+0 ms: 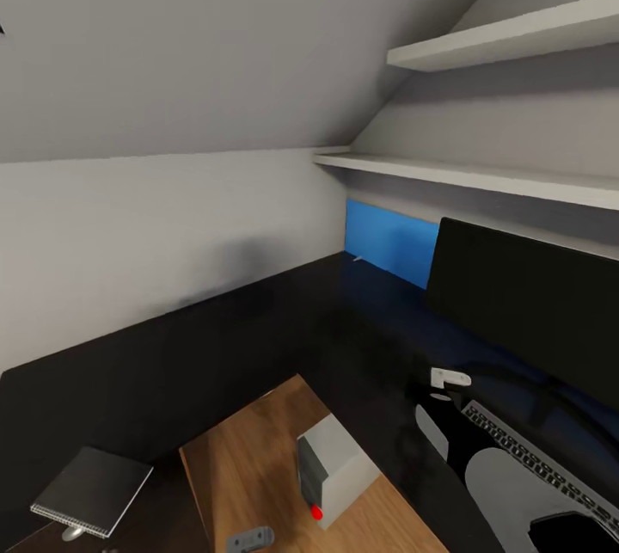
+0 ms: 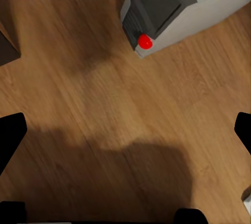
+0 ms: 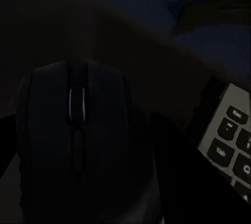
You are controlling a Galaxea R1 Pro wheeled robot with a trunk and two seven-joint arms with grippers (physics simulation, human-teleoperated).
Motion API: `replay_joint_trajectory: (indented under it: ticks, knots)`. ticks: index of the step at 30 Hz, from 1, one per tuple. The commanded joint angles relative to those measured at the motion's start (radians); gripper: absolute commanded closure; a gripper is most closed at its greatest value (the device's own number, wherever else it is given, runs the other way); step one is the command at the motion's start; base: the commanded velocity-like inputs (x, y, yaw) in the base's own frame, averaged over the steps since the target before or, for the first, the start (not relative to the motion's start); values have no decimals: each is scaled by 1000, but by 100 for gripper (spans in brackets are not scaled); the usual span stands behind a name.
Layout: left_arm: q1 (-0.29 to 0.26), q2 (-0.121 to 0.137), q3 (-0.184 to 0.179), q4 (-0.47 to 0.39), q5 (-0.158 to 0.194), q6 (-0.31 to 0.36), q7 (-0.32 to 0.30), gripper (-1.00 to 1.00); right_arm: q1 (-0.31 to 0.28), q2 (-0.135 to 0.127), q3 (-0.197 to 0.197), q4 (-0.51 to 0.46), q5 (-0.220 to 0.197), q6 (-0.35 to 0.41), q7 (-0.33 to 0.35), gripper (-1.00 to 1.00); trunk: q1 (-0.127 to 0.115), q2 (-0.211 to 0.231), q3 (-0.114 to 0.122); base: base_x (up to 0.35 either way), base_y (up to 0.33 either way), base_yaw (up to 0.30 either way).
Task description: In the bedroom, organize the workspace by keeping the computer under the desk, ensuring the monitor is on the desk, placing the keyboard on the desk next to the monitor, placing the mouse on the desk next to the keyboard, moving the folder from the swivel chair onto the desk next to the mouse, stacking the notebook on top of the folder with the pen on top of the notebook, and positioning the swivel chair next to the desk.
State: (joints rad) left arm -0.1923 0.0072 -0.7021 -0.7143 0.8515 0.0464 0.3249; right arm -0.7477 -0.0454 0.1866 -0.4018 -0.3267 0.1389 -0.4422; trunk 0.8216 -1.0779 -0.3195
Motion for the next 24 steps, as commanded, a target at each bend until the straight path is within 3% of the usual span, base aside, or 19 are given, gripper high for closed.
replay_joint_trajectory:
  ticks: [1,2,4,15,24]
  knots:
    - [-1,1,-4,-2,3,3,8,-100,0,1,-18,-2,-9,3,-6,100,4,-8,-5,0,0,0]
    - [-1,1,-4,-2,3,3,8,-100,-1,5,-49,-2,-12,-1,-12,100,8,-15,-8,0,0,0]
    - [-1,1,-4,-2,3,3,8,-100,0,10,-58,-2,-17,-2,-25,100,16,-29,-14,0,0,0]
    - [-1,1,-4,-2,3,3,8,-100,0,22,-65,-2,-28,-58,-59,100,58,-106,-48,0,0,0]
    - [-1,2,-4,-2,4,3,4,-100,0,21,-65,-1,-27,-61,-64,100,58,-106,-48,0,0,0]
